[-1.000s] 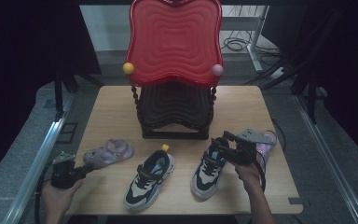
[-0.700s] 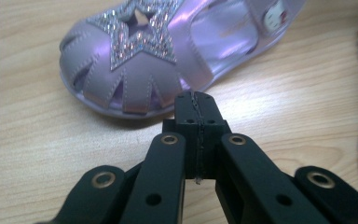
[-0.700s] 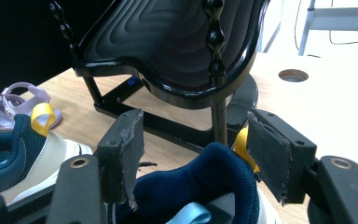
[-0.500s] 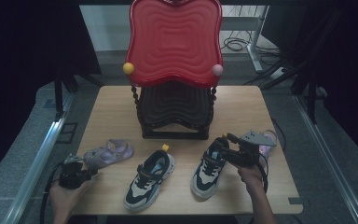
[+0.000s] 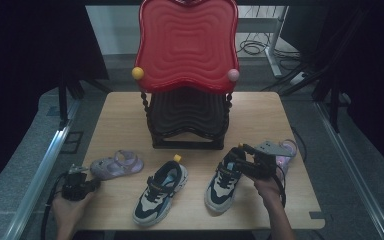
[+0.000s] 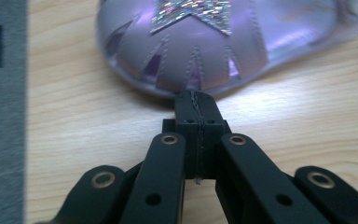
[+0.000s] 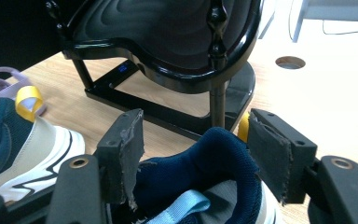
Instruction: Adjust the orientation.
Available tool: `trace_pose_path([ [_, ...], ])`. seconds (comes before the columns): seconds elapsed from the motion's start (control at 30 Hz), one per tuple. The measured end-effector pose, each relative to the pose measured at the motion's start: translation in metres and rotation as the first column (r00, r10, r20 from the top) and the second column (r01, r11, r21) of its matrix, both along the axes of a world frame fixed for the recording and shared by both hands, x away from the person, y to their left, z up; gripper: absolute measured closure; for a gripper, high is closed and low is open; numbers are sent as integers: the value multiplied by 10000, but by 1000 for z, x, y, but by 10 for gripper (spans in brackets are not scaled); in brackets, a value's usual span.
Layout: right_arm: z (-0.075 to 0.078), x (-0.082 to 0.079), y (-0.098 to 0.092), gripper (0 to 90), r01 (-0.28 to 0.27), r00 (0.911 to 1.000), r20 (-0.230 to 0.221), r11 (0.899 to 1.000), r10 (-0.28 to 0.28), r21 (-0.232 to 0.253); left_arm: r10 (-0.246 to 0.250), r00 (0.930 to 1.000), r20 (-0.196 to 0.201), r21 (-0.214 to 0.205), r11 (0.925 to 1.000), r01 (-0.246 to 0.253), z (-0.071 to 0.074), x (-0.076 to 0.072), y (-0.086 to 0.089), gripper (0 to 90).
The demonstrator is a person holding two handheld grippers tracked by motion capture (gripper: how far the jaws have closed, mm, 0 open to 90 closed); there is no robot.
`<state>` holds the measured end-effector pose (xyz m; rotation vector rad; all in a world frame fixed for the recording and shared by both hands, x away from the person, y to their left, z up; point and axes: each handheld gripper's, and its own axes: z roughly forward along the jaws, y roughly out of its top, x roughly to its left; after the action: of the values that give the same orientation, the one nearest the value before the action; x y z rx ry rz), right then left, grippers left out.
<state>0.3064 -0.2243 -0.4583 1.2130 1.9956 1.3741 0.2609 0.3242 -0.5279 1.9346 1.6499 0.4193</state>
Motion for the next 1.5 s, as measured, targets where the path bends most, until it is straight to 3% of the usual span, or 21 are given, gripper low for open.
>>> trace_pose_path([
  [0.7,-2,0,2,370,215,9995,-229,9997,-218,-126,50,9998,-211,-274,9996,-56,3,22,15,900],
  [1.13,-3,1,2,369,313,9990,-325,9993,-320,-214,-69,9989,-459,-444,9990,48,6,45,23,896],
  [1.5,-4,1,3,372,302,9988,-376,9992,-312,-264,-427,9967,-694,-40,9991,426,12,72,13,900],
])
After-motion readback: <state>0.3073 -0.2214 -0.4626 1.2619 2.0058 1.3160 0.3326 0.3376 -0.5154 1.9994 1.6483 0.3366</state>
